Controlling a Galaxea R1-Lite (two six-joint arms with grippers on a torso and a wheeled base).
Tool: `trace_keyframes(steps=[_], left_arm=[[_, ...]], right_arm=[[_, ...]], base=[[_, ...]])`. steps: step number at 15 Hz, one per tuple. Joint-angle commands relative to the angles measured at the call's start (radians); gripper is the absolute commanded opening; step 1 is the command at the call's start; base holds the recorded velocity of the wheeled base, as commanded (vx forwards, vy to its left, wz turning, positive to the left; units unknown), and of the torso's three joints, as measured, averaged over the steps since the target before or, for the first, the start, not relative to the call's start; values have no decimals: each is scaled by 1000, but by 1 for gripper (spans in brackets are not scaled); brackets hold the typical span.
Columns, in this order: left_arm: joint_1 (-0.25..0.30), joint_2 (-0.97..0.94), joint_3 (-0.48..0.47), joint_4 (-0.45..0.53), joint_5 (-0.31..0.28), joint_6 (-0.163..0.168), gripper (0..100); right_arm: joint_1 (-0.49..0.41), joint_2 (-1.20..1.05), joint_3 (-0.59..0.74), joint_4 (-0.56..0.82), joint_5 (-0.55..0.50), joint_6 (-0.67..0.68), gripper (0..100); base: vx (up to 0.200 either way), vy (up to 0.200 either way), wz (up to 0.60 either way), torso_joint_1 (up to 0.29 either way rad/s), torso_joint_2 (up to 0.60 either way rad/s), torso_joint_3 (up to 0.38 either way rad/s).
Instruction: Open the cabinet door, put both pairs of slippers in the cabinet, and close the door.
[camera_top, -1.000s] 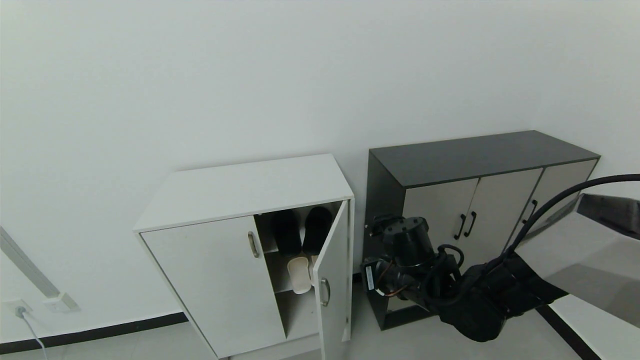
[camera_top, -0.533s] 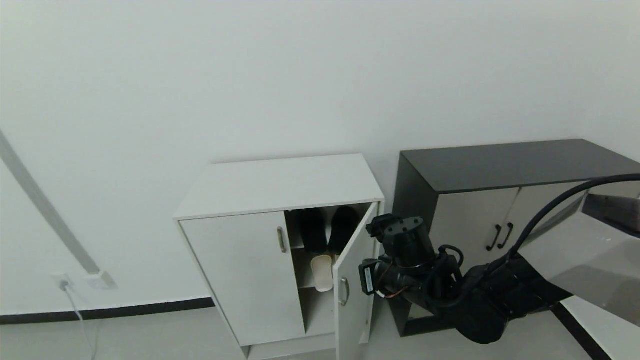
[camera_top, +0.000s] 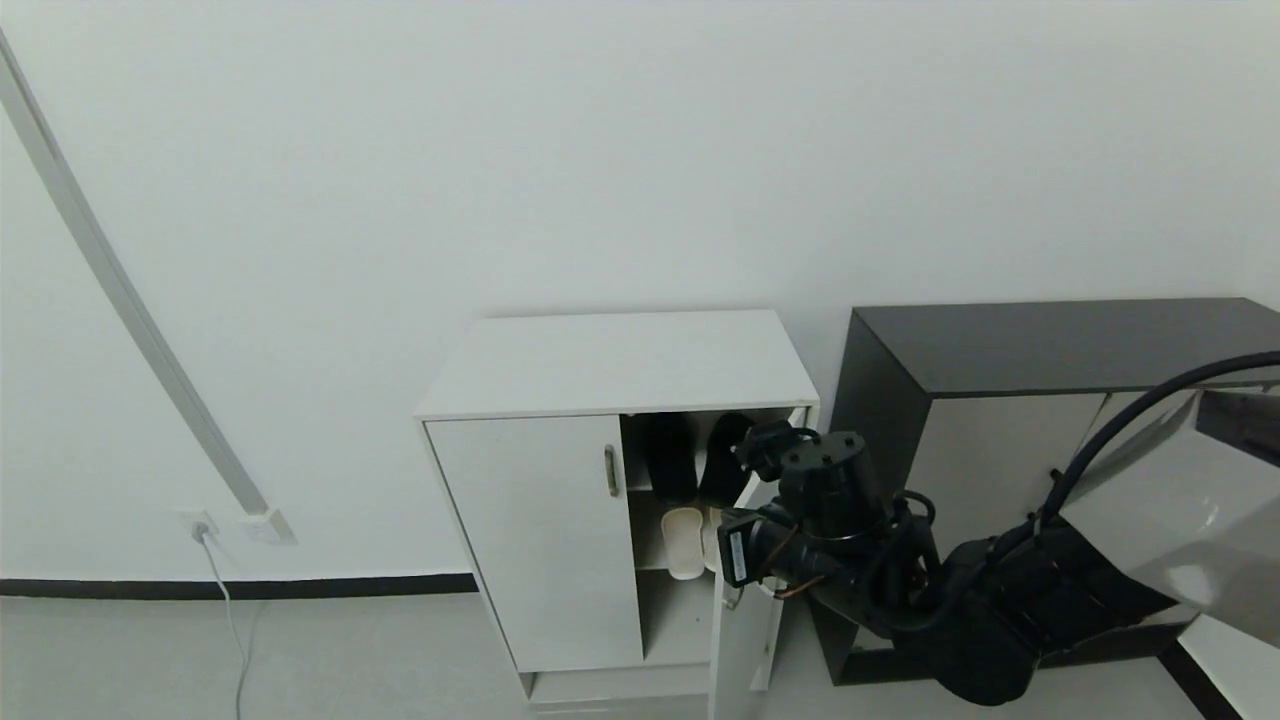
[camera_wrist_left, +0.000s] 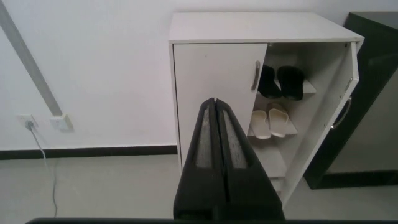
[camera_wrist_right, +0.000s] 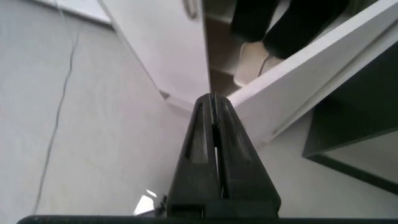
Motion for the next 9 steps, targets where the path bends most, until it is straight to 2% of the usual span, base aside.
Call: trace_keyframes(steps=[1,3,8,9], left_arm=[[0,1,0,0,0,0,0],[0,1,0,0,0,0,0],[0,1,0,0,0,0,0],[0,1,0,0,0,-1,0]], right_arm=[[-3,-27,45,-2,1,-24,0],[-2,-37,100,-8,1,-45,0],[-3,-40,236,-117,1,-48,0],[-3,-40,258,-136,-1,-48,0]], base=[[0,0,0,0,0,0],[0,0,0,0,0,0],[200,0,0,0,1,7],[0,0,0,0,0,0]])
